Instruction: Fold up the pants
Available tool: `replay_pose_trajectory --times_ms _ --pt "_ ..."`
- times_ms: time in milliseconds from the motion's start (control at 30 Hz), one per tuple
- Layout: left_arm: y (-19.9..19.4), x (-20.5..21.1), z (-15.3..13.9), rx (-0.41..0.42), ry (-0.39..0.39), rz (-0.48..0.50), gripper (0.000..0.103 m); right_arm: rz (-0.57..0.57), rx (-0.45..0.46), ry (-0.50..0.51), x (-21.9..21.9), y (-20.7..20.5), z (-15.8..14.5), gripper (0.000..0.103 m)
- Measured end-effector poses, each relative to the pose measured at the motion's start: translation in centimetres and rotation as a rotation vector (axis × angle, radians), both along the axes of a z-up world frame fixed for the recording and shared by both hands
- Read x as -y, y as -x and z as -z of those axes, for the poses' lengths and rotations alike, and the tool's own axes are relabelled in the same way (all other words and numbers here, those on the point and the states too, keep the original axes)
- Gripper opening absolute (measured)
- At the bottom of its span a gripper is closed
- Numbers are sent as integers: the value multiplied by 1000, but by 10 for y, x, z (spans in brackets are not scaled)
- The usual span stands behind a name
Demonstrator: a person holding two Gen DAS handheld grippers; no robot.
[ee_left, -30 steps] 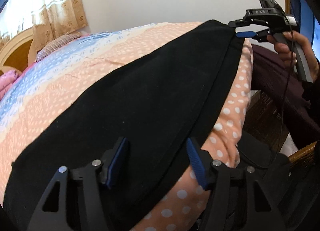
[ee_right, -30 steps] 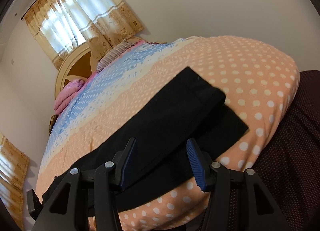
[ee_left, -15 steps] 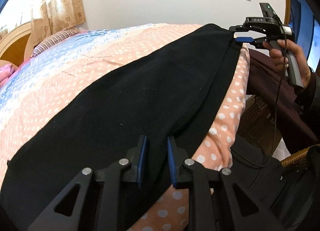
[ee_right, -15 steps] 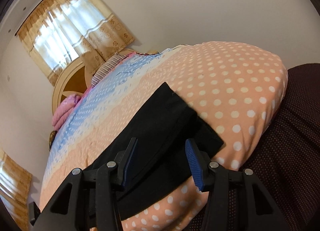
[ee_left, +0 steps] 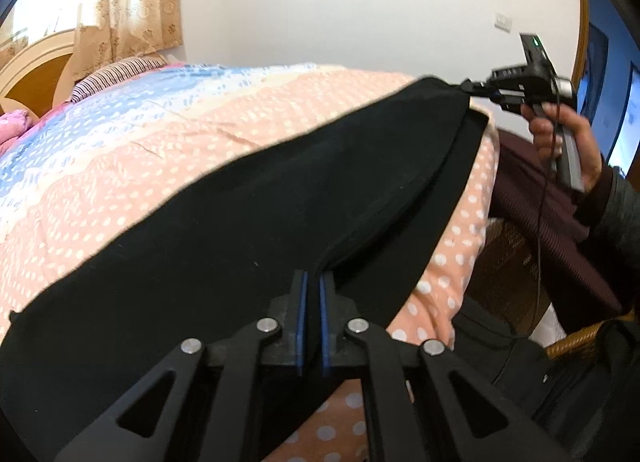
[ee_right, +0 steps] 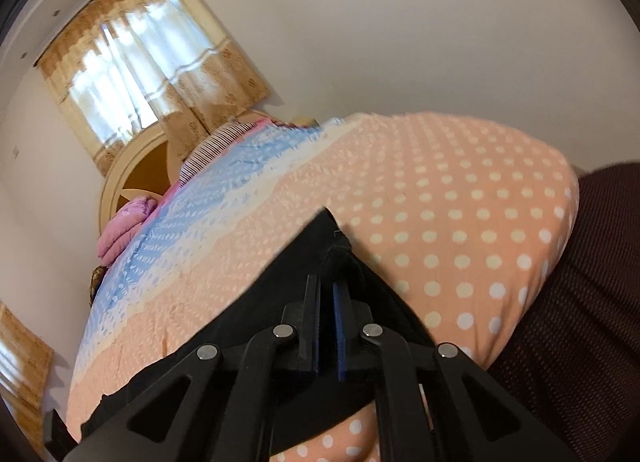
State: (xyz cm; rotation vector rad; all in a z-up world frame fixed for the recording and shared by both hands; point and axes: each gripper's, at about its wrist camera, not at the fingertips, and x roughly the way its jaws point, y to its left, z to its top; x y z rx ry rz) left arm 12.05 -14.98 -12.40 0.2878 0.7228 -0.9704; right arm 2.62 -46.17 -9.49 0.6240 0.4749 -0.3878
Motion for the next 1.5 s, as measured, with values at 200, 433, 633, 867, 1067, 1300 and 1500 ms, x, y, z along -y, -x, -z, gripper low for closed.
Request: replay_pose_trajectory --times_ms 200,433,633,867,1067,1300,1500 --pt "10 -7 -6 -2 33 30 6 -17 19 22 -6 19 -8 5" --pt "26 -5 16 -41 3 75 5 20 -37 -67 12 34 25 5" --pt "31 -5 18 -54 20 76 5 22 -31 -59 7 36 28 5" --pt "28 -15 14 -49 33 47 6 29 -58 -78 12 43 38 5" --pt "31 -12 10 10 30 28 61 -12 -27 -85 5 47 29 22" --pt "28 14 19 64 -52 50 44 4 -16 -93 8 47 31 38" --pt "28 27 20 90 -96 74 38 -13 -18 -82 7 42 34 38"
